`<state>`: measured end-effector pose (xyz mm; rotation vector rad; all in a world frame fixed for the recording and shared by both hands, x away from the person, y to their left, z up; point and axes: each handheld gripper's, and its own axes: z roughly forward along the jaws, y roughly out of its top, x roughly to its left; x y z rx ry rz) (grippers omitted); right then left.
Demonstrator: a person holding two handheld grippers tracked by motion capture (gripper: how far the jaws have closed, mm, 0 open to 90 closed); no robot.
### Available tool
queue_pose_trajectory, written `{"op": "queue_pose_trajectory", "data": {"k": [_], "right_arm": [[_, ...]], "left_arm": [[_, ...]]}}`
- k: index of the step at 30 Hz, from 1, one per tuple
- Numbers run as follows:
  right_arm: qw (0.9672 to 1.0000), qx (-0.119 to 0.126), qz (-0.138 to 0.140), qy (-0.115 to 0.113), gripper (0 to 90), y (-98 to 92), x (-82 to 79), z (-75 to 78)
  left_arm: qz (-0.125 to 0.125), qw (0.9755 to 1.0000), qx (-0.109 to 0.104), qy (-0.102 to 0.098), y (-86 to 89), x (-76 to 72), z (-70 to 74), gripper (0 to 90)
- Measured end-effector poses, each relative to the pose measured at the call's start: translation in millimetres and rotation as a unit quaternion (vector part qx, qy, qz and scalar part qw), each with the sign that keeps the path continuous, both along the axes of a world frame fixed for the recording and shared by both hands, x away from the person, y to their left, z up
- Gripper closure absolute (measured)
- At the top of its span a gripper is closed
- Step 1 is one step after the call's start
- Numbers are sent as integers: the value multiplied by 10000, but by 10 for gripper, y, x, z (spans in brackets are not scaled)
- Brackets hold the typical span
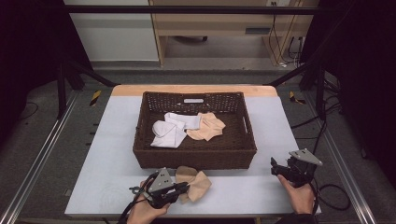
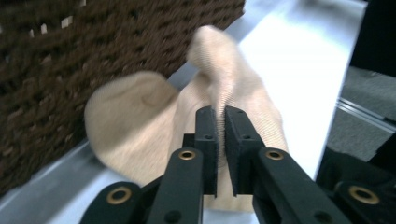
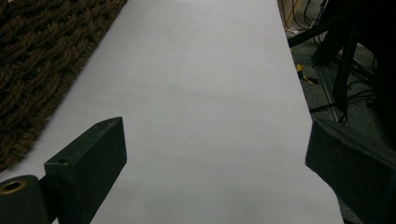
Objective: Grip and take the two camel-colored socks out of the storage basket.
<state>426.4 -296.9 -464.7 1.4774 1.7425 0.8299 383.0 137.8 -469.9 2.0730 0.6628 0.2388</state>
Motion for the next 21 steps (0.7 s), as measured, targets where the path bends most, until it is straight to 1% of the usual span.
{"op": "queue_pose_trajectory", "data": {"k": [2, 3, 8, 11, 13, 15, 19, 21], "right_arm": [[10000, 15, -7, 6, 56, 0, 0, -1], [10000, 22, -10, 11, 55, 1, 1, -2], [10000, -2, 0, 6, 55, 4, 0, -3], [10000, 1, 0, -6, 55, 3, -1, -2], [10000, 0, -1, -4, 55, 3, 0, -3], [10000, -3, 0, -1, 55, 4, -1, -3], [10000, 11, -3, -37, 55, -1, -6, 4], [10000, 24, -16, -49, 54, -5, -8, 7]], "left_arm": [[66, 10000, 6, 4, 4, 10, -27, 762], [102, 9999, -4, -10, 12, 14, -29, 724], [367, 9991, -203, -60, 72, 21, -2, 562], [556, 9979, -304, -106, 115, 14, 2, 449], [676, 9970, -383, -49, 155, 17, -3, 408], [771, 9962, -403, -59, 201, 13, -8, 376], [925, 9947, -431, -112, 328, 4, -1, 350], [1043, 9934, -452, -122, 431, 2, 1, 348]]}}
